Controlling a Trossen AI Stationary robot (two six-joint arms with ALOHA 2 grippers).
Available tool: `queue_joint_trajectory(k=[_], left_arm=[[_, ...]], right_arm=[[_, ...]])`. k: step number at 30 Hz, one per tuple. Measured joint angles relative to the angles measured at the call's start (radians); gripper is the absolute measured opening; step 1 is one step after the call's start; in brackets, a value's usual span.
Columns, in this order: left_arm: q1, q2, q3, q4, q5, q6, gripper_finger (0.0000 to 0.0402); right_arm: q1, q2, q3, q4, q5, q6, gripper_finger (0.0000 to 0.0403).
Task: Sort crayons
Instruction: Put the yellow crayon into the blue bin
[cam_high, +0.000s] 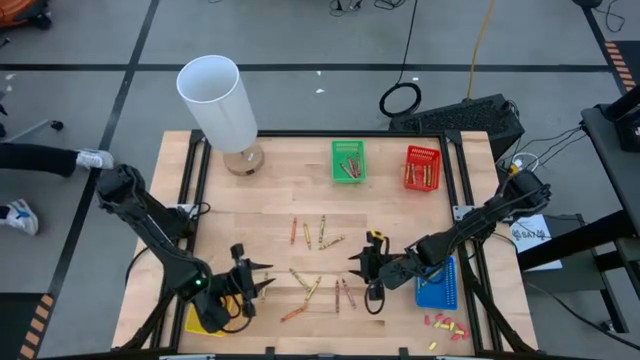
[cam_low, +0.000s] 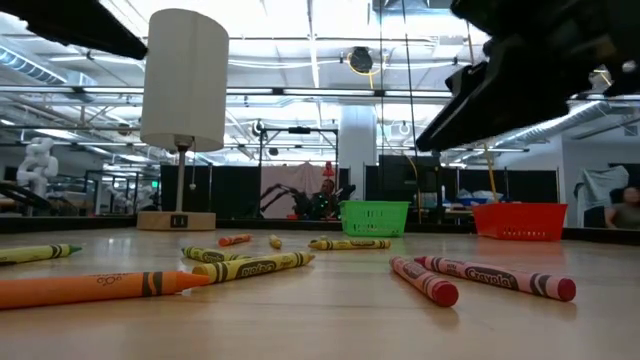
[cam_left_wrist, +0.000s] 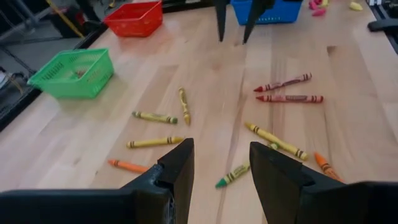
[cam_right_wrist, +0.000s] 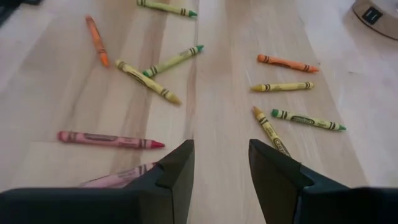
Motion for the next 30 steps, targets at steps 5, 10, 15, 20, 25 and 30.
queue_joint_trajectory(k=[5,10,15,20,25,30], left_arm=[[0.033,0.019,0.000,0.030,0.004,0.028,0.0155],[0.062,0.034,0.000,0.032,0.015,0.028,0.0155],[0.090,0.037,0.000,0.034,0.060,0.022,0.0155],[0.102,0.037,0.000,0.046,0.079,0.022,0.0155],[0.102,0.037,0.000,0.055,0.081,0.022,0.0155],[0.102,0.037,0.000,0.055,0.081,0.022,0.0155]], right_arm=[[-0.015,0.079,0.000,0.076,0.021,-0.053,0.0137],[-0.068,0.150,0.000,0.179,-0.027,-0.156,0.0137],[-0.161,0.161,0.000,0.201,-0.090,-0.198,0.0137],[-0.268,0.161,0.000,0.176,-0.186,-0.228,0.0137],[-0.359,0.186,0.000,0.144,-0.338,-0.270,0.0137],[-0.397,0.208,-0.001,0.147,-0.380,-0.306,0.0137]])
